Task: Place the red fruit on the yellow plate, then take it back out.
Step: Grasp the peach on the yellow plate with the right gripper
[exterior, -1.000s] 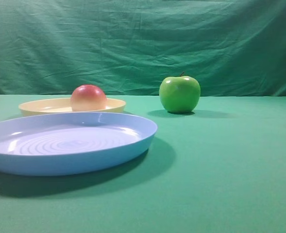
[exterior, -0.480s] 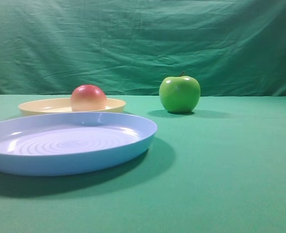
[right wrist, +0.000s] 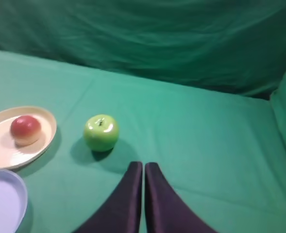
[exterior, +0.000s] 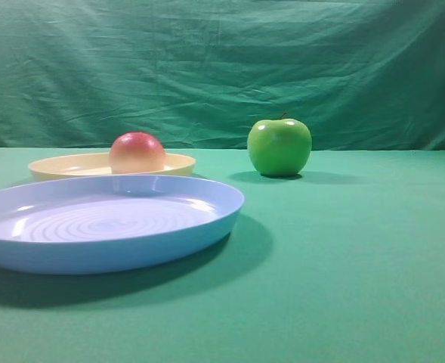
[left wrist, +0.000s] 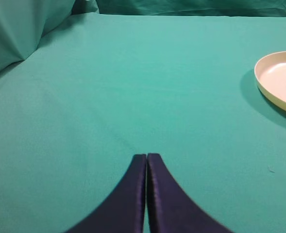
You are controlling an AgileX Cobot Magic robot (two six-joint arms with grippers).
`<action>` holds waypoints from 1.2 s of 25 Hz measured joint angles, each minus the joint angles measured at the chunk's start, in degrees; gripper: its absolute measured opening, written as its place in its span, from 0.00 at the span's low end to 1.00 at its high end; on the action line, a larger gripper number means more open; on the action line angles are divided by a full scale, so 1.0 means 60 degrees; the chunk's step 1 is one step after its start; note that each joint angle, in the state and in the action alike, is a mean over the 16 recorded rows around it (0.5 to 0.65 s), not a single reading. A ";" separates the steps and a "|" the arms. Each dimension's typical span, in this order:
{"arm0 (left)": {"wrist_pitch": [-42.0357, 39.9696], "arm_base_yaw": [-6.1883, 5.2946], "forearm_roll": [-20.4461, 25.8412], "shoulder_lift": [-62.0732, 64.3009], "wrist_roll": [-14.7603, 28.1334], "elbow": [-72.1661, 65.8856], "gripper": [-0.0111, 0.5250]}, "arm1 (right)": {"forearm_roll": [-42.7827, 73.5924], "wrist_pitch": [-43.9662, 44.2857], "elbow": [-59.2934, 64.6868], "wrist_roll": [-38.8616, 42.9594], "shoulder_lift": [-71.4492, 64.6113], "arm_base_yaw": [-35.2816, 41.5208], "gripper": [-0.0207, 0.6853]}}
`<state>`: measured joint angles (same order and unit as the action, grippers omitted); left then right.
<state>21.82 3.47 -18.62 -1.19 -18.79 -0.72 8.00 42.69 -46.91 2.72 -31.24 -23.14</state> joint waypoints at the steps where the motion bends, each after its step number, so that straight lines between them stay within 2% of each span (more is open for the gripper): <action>1: 0.0000 0.0000 0.0000 0.0000 0.0000 0.0000 0.02 | -0.0005 -0.0208 0.0277 0.0005 0.0265 0.0232 0.03; 14: 0.0000 0.0000 0.0000 0.0000 0.0000 0.0000 0.02 | -0.0501 -0.1886 0.3894 0.0042 0.3498 0.2358 0.03; 30: 0.0000 0.0000 0.0000 0.0000 -0.0011 0.0000 0.02 | -0.0990 -0.2846 0.7399 -0.0097 0.5302 0.3274 0.03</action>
<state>21.82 3.47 -18.62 -1.19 -18.85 -0.72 2.07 25.61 -2.52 2.14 0.57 -3.50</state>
